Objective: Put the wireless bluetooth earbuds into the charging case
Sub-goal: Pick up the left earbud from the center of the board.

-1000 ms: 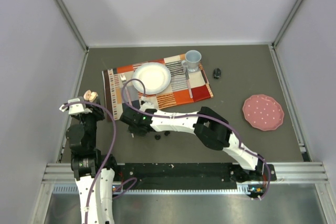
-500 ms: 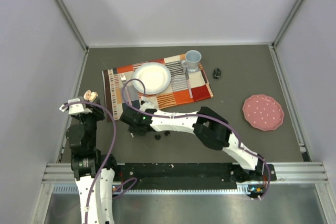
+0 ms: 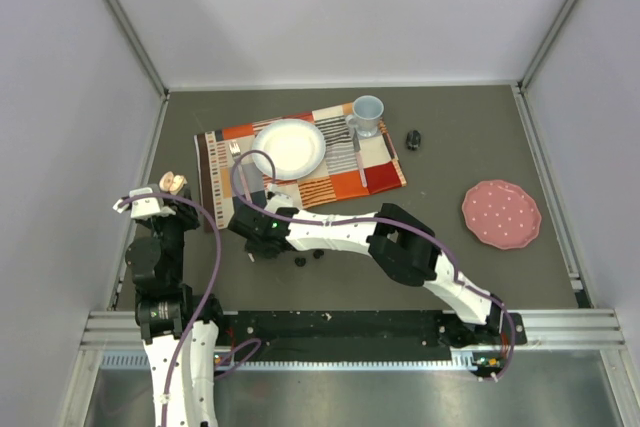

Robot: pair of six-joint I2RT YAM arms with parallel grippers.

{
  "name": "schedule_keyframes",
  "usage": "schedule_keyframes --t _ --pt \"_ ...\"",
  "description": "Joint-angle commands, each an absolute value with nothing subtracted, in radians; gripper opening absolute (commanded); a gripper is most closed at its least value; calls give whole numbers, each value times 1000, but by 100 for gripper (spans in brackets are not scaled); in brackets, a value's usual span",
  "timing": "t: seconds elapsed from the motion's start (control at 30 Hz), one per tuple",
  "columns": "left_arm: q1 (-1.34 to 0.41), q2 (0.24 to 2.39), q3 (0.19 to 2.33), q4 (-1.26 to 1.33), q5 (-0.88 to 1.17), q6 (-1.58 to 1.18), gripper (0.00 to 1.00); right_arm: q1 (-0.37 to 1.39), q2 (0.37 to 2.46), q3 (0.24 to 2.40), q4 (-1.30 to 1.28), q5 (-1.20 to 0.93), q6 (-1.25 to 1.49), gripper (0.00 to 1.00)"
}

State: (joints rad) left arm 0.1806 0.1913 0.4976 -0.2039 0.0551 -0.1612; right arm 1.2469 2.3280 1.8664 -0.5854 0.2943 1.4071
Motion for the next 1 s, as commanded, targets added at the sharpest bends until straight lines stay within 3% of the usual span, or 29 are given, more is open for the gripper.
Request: schedule_keyframes --t 0.0,0.13,0.57,0.97 --pt "178 183 535 -175 61 -149 0 1241 2358 1859 -612 316 1382 17" --pt "178 183 537 -176 60 -146 0 1239 2307 1830 -612 386 1362 12" --pt "175 184 537 -172 69 -146 0 1235 2146 1669 -612 589 1184 11" --pt "175 184 537 -173 67 -146 0 1209 2200 1667 -612 499 1098 21"
